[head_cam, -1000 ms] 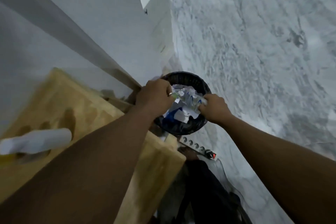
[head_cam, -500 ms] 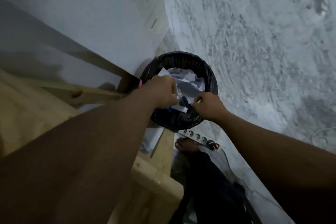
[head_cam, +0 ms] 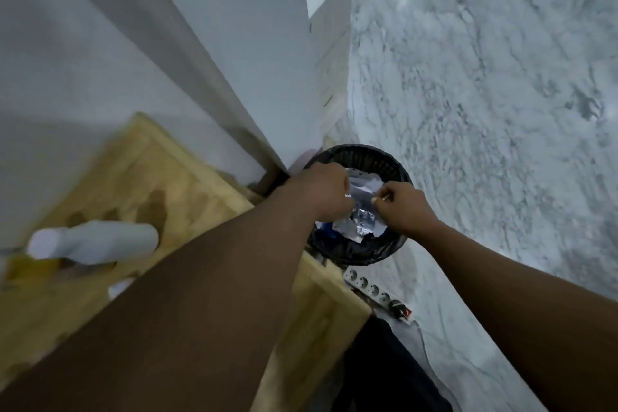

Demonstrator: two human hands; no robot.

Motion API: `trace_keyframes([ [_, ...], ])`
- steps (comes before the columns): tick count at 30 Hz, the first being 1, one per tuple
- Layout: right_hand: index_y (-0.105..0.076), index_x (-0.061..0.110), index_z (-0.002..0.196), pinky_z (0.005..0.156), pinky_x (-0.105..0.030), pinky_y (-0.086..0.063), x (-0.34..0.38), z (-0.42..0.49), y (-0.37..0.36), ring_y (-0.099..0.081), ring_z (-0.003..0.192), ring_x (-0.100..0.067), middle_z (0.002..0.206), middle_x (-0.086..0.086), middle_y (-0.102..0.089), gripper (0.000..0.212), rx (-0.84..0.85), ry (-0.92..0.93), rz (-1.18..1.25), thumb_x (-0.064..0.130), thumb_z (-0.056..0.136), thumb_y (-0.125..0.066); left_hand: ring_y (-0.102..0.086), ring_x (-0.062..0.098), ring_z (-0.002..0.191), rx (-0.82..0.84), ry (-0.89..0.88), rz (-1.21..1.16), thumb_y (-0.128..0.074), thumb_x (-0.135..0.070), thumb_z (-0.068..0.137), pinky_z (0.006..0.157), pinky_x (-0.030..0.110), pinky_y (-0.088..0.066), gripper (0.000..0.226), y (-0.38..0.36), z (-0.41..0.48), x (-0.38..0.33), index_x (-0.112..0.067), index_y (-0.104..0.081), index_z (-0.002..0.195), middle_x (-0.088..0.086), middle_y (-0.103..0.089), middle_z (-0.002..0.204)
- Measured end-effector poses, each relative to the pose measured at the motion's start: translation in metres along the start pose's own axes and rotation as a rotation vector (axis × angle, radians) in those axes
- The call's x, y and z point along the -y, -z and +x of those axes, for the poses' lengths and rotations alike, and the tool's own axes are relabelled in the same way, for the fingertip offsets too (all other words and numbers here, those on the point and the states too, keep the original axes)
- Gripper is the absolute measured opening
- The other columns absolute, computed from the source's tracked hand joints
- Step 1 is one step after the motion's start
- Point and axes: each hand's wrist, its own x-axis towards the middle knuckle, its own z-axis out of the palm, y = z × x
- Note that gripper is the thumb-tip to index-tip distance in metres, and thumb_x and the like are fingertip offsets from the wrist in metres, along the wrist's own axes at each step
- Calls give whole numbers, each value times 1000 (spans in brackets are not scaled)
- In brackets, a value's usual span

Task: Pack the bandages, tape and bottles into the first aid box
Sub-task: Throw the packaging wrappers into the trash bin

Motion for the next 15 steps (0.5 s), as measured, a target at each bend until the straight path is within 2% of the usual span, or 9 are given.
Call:
trace_keyframes([
  [6,-68,15,94,64,-28,-46,98,-46,45,-60,72,-18,79,2,-65,12,-92,224,-36,22,92,-59,-59,25,105,-197,-14,-57,-63,-39,92,84,37,-52,44,58,-90,-1,-21,-55,131,6,-61,124],
  [9,-68,17,96,56,-21,-41,160,-88,75,-59,65,-12,82,0,-64,10,-142,330,-80,24,93,-60,-57,26,115,-347,14,-110,-62,-39,92,93,38,-50,49,94,-162,-1,-25,-51,138,6,-60,129],
  [10,-67,20,93,59,-22,-43,180,-105,83,-60,65,-12,82,-1,-67,8,-165,365,-80,25,92,-61,-58,26,116,-400,20,-118,-63,-40,91,96,41,-50,50,106,-188,0,-26,-51,138,5,-60,131],
  [12,-67,24,86,73,-30,-53,222,-141,97,-66,78,-21,89,-4,-73,6,-209,439,-74,26,88,-62,-59,26,114,-495,31,-124,-63,-42,90,97,43,-51,50,127,-241,5,-26,-51,137,5,-60,131],
  [15,-68,26,85,88,-40,-55,288,-202,108,-66,92,-25,91,0,-70,10,-196,555,-99,24,87,-59,-59,26,116,-635,68,-112,-64,-45,88,98,44,-50,51,153,-320,20,-28,-53,134,4,-62,130],
])
